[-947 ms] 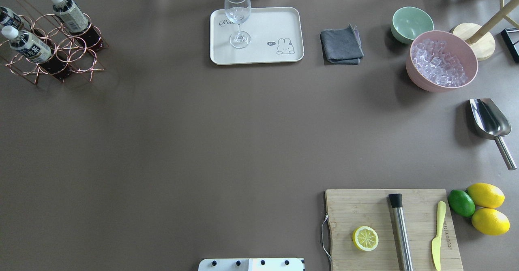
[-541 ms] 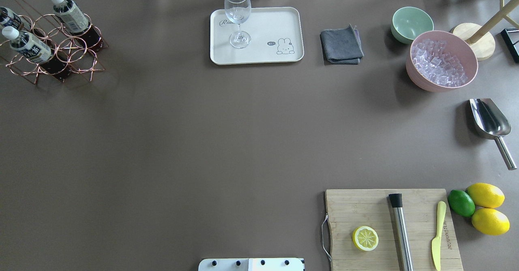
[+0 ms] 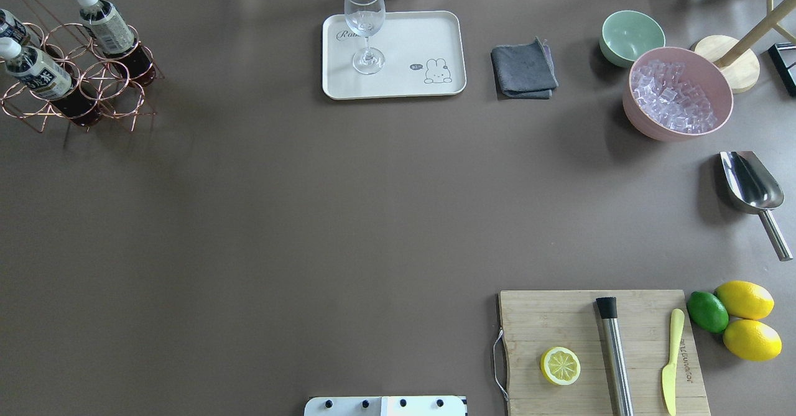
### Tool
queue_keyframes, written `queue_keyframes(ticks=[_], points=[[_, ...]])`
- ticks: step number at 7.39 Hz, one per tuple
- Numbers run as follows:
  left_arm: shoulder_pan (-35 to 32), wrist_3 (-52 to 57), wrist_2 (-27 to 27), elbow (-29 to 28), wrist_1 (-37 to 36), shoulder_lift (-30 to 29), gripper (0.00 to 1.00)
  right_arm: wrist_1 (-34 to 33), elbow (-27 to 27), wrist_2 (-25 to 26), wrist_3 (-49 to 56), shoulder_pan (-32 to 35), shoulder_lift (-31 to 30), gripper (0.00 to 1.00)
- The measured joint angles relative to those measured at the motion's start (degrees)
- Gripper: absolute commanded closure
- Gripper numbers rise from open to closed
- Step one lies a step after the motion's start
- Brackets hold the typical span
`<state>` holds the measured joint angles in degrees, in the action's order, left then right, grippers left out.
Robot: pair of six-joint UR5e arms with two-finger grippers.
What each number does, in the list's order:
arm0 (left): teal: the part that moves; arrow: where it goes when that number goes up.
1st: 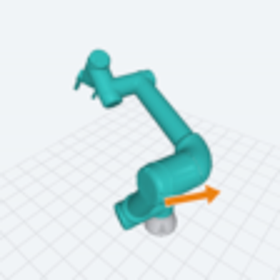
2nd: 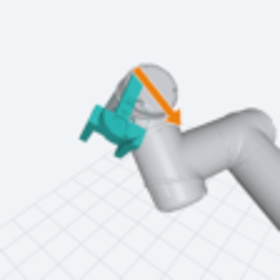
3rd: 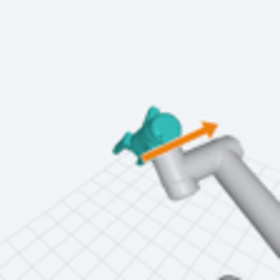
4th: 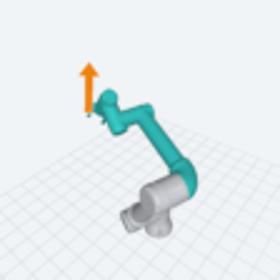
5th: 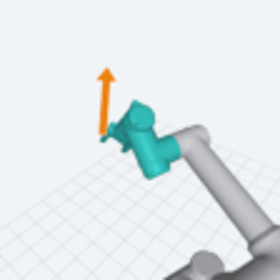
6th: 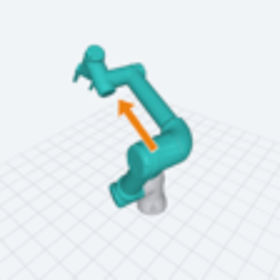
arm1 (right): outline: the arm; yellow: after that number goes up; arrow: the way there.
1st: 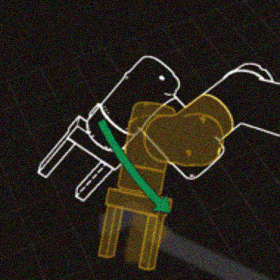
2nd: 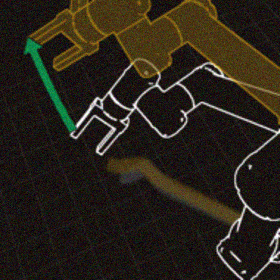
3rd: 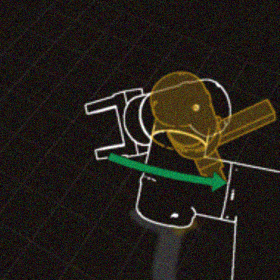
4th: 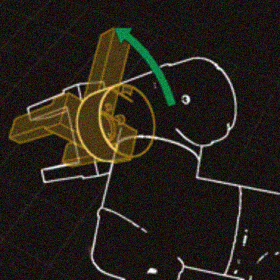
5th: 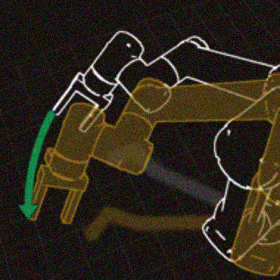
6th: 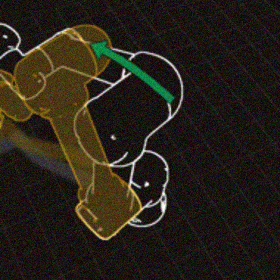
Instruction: Take tea from basket to plate
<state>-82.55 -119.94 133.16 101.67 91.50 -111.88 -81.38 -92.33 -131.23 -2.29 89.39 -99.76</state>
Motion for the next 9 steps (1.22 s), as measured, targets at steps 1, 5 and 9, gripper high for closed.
queue_keyframes(ticks=[1, 5, 9], points=[[1.3, -2.6, -0.4, 5.3, -4.0, 0.5, 1.0, 0.0, 0.0, 0.0, 0.0, 0.0, 0.0, 0.0], [14.9, -21.4, -3.3, 20.6, -19.9, -5.0, 1.0, 0.0, 0.0, 0.0, 0.0, 0.0, 0.0, 0.0], [33.4, -38.1, -12.4, 21.5, -28.2, -21.0, 1.0, 0.0, 0.1, 0.0, 0.0, 0.1, -0.1, 0.0]])
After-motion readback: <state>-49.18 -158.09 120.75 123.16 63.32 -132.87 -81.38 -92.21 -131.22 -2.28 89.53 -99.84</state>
